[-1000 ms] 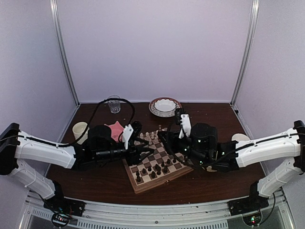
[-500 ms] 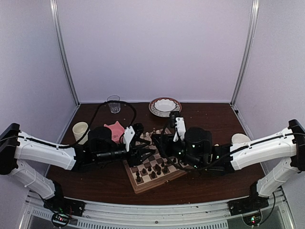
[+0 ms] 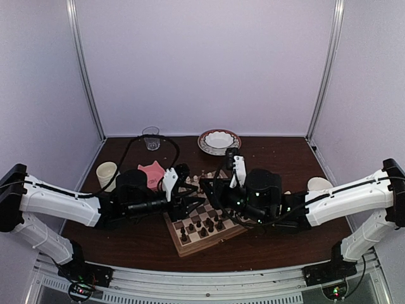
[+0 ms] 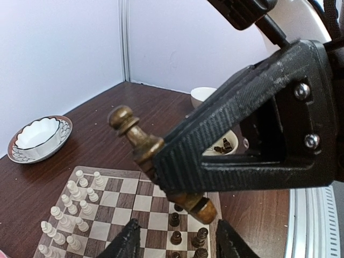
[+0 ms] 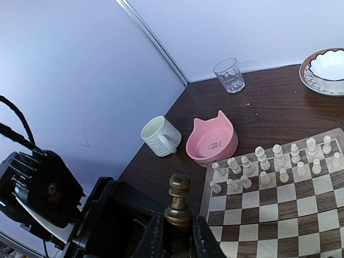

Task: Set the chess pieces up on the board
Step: Pass from the right arm to the left, then pick up the pawn from the chess pile.

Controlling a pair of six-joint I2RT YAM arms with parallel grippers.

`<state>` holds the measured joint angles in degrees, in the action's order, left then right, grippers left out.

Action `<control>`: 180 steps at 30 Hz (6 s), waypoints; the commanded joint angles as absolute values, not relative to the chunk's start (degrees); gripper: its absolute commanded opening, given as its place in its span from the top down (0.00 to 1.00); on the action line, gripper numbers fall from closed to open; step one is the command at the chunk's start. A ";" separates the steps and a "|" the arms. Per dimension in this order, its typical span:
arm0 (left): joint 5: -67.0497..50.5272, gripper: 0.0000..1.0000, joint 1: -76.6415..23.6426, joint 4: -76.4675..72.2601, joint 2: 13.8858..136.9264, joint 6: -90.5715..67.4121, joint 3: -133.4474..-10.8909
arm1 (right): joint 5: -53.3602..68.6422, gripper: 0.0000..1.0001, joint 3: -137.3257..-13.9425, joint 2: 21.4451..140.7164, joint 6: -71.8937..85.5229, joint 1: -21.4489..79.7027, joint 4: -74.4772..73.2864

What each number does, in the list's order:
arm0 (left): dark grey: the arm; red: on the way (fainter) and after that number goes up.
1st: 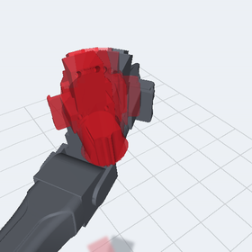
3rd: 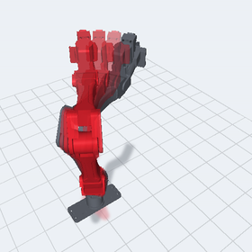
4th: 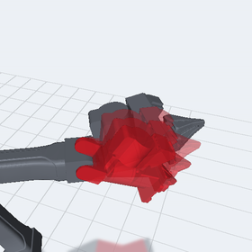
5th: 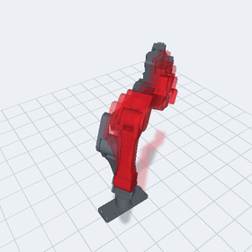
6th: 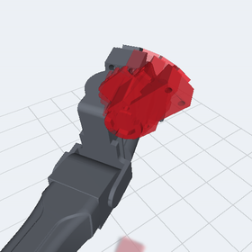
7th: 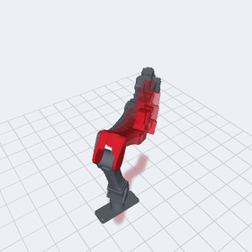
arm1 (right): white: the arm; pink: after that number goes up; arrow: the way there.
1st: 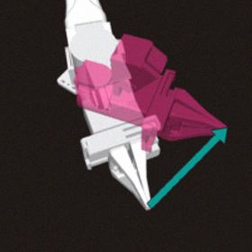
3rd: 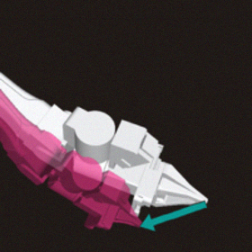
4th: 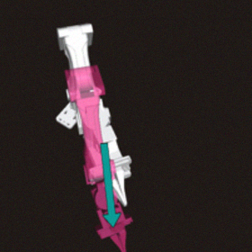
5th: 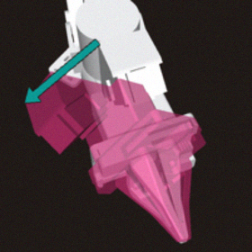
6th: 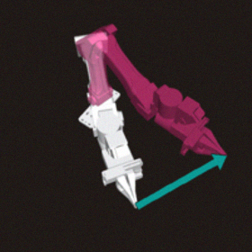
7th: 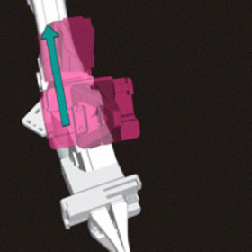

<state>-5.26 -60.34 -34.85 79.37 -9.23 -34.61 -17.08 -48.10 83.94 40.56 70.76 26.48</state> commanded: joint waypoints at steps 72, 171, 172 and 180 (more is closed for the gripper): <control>-30.76 0.85 -56.16 -48.01 79.94 -21.12 -35.08 | 9.06 0.96 -40.79 81.64 26.45 66.72 42.42; -26.31 0.95 -59.15 -7.24 81.98 1.23 -50.30 | 28.55 0.93 -53.11 75.94 11.15 56.69 -0.51; -25.33 0.95 -59.15 -7.41 81.78 0.94 -50.09 | 26.93 0.96 -52.70 75.32 11.16 56.69 -0.70; -15.21 0.97 -59.02 -7.81 81.10 -2.32 -49.33 | 8.78 1.00 -48.87 71.20 11.85 55.90 -4.26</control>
<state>-21.87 -58.72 -5.89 81.76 0.36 -48.56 20.27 -51.03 73.89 11.77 56.66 -2.24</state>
